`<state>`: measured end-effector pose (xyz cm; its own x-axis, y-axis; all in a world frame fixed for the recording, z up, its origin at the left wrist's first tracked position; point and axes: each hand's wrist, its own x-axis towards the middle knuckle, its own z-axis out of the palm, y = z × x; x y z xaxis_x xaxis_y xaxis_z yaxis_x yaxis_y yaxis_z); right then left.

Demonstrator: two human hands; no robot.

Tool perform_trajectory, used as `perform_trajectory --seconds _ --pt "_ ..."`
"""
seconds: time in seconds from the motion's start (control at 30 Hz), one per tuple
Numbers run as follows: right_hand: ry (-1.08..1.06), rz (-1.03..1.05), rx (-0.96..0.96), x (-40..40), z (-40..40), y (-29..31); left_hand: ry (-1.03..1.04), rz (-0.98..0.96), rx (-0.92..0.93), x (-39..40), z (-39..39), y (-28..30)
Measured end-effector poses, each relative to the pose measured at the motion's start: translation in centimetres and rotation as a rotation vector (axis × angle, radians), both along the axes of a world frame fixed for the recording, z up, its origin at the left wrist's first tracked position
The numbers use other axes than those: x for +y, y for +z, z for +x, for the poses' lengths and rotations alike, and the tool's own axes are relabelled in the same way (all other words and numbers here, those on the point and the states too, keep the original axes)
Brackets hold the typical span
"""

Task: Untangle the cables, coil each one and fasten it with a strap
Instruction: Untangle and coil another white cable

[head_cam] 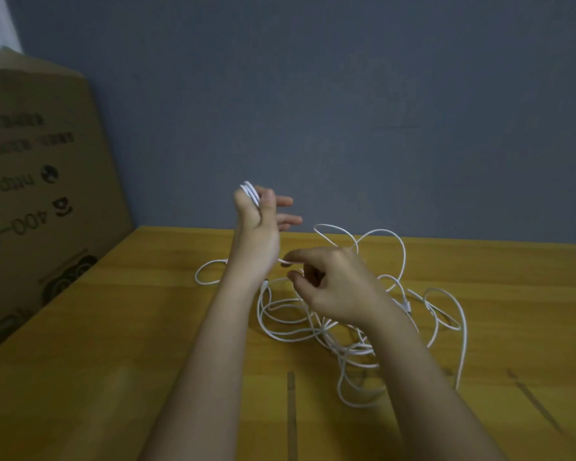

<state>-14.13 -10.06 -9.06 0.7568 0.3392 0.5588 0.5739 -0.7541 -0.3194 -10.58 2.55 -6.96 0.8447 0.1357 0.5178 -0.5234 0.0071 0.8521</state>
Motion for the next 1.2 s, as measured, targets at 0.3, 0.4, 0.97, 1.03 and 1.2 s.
perform_trajectory --seconds 0.3,0.4,0.97,1.03,1.2 --pt "-0.033 0.229 0.083 -2.7 -0.1 2.2 0.053 0.665 0.011 0.7 -0.2 -0.8" --pt "-0.179 0.253 -0.142 -3.1 0.4 2.2 -0.127 0.584 0.077 0.0 -1.0 0.0" --pt "-0.154 0.119 0.176 -2.3 1.6 -0.5 -0.733 -0.413 0.105 0.4 -2.6 2.6" --pt "-0.145 -0.043 0.227 -1.7 1.4 -1.2 -0.61 -0.459 0.076 0.1 -1.8 2.3" --pt "-0.021 -0.223 0.205 0.1 0.6 -0.8 -0.181 0.021 0.007 -1.3 -0.5 0.4"
